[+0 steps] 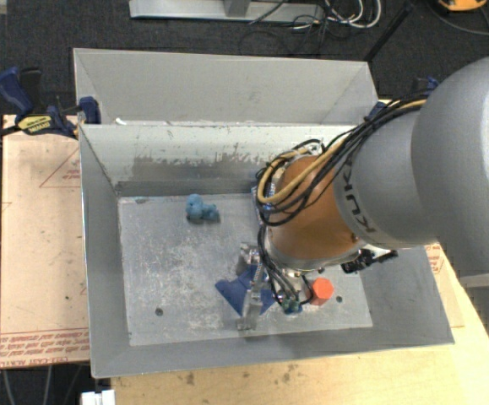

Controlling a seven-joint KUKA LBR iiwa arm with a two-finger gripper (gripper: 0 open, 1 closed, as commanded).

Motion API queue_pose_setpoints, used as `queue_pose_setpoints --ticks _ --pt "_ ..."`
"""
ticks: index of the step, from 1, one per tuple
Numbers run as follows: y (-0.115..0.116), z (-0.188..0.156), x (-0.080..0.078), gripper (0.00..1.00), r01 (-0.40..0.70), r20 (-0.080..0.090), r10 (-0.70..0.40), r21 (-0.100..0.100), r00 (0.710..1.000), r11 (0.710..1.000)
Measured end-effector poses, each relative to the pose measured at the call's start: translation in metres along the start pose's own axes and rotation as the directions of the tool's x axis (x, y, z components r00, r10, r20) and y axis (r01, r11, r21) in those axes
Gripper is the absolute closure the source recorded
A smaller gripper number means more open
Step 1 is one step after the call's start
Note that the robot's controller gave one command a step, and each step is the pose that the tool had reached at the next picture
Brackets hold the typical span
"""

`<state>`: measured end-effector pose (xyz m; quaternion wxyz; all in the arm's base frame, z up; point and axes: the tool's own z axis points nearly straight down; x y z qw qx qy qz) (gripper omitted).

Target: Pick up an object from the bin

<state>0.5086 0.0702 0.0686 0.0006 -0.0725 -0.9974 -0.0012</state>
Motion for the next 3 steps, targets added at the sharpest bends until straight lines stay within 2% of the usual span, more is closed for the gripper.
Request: queue_pose_setpoints --ticks 1,2,3 --pt "0.0 0.0 0.0 1.0 0.0 0.0 0.0 -0.001 1.0 1.0" --pt "0.002 -0.089 -0.002 1.0 0.001 0.01 -0.001 -0.001 1.0 1.0" --pt "0.002 -0.13 -0.004 1.0 0.003 0.008 -0.003 0.0 1.0 1.0"
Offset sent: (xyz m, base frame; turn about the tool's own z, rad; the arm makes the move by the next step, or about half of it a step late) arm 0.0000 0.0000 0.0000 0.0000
